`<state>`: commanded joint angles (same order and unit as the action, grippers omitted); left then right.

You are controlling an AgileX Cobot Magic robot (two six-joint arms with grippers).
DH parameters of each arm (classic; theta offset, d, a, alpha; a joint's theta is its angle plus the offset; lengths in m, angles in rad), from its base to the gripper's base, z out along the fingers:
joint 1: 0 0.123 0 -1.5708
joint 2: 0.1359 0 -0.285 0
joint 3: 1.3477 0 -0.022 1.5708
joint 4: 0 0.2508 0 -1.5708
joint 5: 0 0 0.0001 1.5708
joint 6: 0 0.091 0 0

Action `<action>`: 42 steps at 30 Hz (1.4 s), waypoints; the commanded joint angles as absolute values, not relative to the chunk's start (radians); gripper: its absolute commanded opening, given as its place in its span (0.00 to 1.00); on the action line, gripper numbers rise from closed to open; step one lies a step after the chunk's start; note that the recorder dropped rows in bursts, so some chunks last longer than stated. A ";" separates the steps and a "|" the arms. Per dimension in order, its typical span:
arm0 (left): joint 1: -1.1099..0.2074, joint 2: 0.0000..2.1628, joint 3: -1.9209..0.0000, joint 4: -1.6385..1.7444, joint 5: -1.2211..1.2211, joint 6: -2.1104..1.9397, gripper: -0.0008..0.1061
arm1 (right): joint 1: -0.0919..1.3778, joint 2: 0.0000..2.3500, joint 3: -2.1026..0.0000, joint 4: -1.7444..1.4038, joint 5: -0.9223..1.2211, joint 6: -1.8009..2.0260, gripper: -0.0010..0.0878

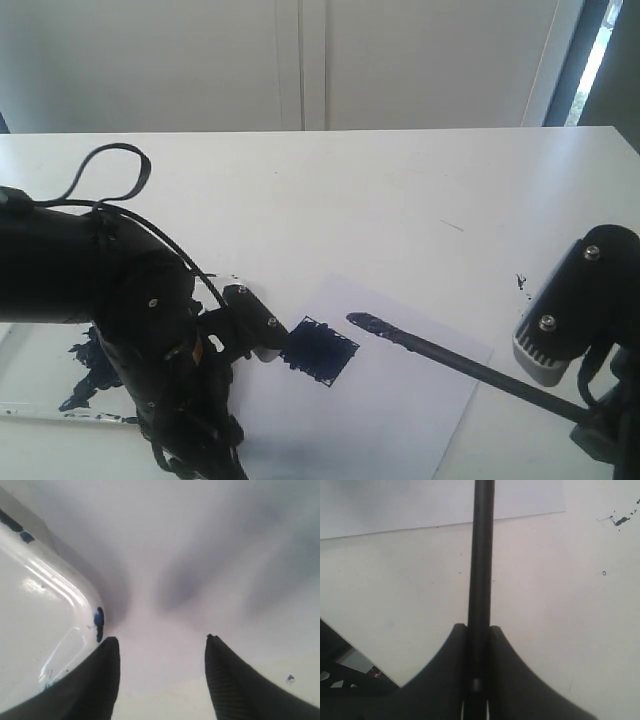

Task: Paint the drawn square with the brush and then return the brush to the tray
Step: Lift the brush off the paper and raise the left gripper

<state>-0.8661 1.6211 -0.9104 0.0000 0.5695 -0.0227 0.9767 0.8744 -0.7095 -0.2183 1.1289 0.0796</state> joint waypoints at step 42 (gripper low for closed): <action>-1.131 1.349 -0.921 0.291 0.856 -0.418 0.01 | 0.977 1.165 -0.710 -0.186 0.649 -0.257 0.01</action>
<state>-1.1306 1.3492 -0.9214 0.2908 0.8558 -0.4176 0.9767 1.1649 -0.7095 -0.1858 0.6488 -0.2568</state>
